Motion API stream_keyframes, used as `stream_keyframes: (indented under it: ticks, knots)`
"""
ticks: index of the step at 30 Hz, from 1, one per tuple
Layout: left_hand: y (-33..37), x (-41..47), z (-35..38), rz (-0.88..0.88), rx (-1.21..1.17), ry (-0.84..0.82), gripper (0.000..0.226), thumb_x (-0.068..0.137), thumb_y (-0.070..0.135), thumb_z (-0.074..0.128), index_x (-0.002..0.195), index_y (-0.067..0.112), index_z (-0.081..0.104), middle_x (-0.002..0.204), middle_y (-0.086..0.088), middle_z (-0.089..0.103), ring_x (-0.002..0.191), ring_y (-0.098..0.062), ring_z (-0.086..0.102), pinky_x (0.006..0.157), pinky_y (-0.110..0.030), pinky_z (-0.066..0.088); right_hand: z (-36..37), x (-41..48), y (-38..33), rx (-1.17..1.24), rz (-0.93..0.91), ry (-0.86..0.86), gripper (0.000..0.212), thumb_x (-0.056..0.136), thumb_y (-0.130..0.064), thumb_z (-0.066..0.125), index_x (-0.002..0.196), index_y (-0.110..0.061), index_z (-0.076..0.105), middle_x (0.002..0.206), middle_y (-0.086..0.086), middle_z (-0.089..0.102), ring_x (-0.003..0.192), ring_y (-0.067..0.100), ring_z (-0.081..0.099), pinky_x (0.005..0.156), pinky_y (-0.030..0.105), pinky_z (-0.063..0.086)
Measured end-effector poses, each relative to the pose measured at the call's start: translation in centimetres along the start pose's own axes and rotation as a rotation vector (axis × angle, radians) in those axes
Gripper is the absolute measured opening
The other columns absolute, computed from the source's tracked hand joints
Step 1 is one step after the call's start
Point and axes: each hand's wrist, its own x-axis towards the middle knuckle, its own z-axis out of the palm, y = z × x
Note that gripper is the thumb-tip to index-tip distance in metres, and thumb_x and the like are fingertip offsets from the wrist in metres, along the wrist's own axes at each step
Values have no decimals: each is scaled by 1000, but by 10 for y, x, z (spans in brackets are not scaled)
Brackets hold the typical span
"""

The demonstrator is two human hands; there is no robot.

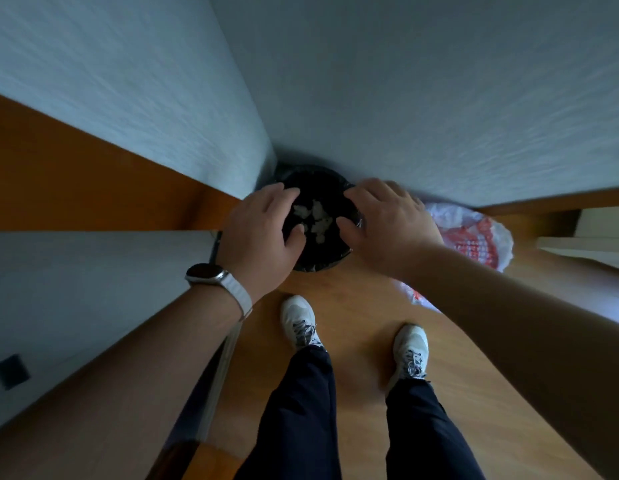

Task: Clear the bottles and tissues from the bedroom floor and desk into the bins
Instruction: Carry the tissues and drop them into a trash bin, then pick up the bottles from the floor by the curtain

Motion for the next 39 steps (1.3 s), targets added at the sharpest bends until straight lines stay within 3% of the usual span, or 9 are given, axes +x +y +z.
stream_keyframes:
  ticks: [5,8,13,19,27,33,39]
  knots:
    - [56,-16,-93,44,57,56,48,89,29,60,133,9,54,133,-14,56,124,-31,51,100,-44,45,-94,-30,-34,-51,-25,69,42,88,-44,55,121,-18,58,123,4,59,111,30,55,92,43,44]
    - [89,-29,-137,109,98,79,46,89,30,63,130,11,56,132,-13,57,123,-31,51,95,-44,45,-145,-52,-51,-87,-20,93,46,87,-46,51,122,-18,58,126,7,57,115,32,54,93,45,44]
    - [134,-42,-202,242,156,90,44,90,32,61,129,12,56,136,-14,54,125,-33,50,94,-48,47,-230,-98,-73,-183,-15,131,50,90,-48,52,131,-18,53,137,7,51,127,31,45,103,46,36]
    - [209,-49,-255,448,215,129,49,89,35,53,131,11,57,135,-16,54,123,-35,50,93,-49,46,-314,-167,-73,-291,59,243,52,92,-50,46,132,-18,53,137,8,52,127,31,45,102,46,36]
    - [320,-78,-273,635,291,215,47,85,36,55,126,14,61,130,-12,59,116,-33,54,92,-46,44,-376,-289,-45,-314,223,422,51,95,-54,39,136,-25,46,142,2,46,133,26,38,107,44,31]
    - [419,-125,-254,754,324,235,49,83,39,52,124,14,64,127,-14,62,113,-36,57,88,-46,46,-388,-397,-4,-308,294,510,47,92,-51,44,129,-23,52,132,0,51,128,26,43,103,43,34]
    - [528,-181,-219,897,331,227,47,86,40,50,126,18,62,129,-10,61,119,-31,55,88,-46,47,-398,-517,54,-324,417,547,51,93,-56,39,134,-26,46,140,1,46,131,27,38,106,43,30]
